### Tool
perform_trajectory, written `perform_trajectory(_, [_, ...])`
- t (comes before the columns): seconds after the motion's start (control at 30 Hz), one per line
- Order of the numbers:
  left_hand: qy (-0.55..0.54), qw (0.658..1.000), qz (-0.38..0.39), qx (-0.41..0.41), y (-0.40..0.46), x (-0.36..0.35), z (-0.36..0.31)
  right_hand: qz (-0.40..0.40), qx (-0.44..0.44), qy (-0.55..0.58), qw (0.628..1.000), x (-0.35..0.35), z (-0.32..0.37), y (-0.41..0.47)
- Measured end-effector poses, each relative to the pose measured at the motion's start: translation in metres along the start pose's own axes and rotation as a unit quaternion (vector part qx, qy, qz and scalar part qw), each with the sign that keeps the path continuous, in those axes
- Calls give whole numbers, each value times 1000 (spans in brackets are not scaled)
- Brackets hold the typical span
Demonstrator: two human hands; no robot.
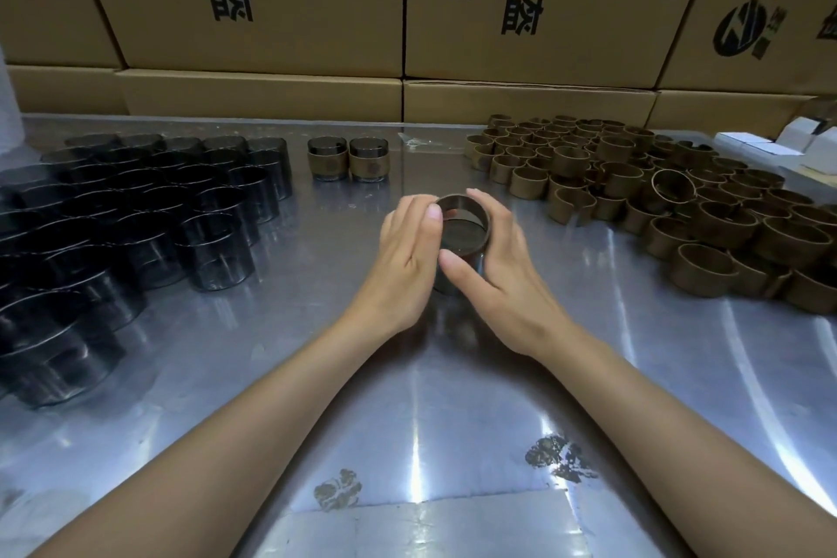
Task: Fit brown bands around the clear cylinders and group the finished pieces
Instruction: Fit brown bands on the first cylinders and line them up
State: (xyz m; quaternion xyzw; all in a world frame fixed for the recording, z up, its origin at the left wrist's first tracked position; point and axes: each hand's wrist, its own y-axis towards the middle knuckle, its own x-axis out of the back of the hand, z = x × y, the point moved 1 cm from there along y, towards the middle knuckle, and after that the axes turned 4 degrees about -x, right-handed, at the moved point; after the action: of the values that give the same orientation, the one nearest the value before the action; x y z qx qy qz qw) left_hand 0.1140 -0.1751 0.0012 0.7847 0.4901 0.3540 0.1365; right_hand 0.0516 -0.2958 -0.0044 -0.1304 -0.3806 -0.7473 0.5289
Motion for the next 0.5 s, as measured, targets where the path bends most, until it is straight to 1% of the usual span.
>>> perform_trajectory(0.1, [-63,997,42,31,-1,-4,1,28,-51,66,996,-2,-5,4])
perform_trajectory(0.17, [-83,992,72,54,-2,-5,2,47,-75,94,992,-3,-6,6])
perform_trajectory(0.27, [-87,988,104,67,-1,-5,3,44,-94,112,988,-2,-8,8])
perform_trajectory(0.37, [-83,981,150,91,2,1,7,36,-135,126,982,-1,-9,11])
perform_trajectory(0.5, [-46,974,195,103,3,7,13,40,-161,120,979,-1,-9,11])
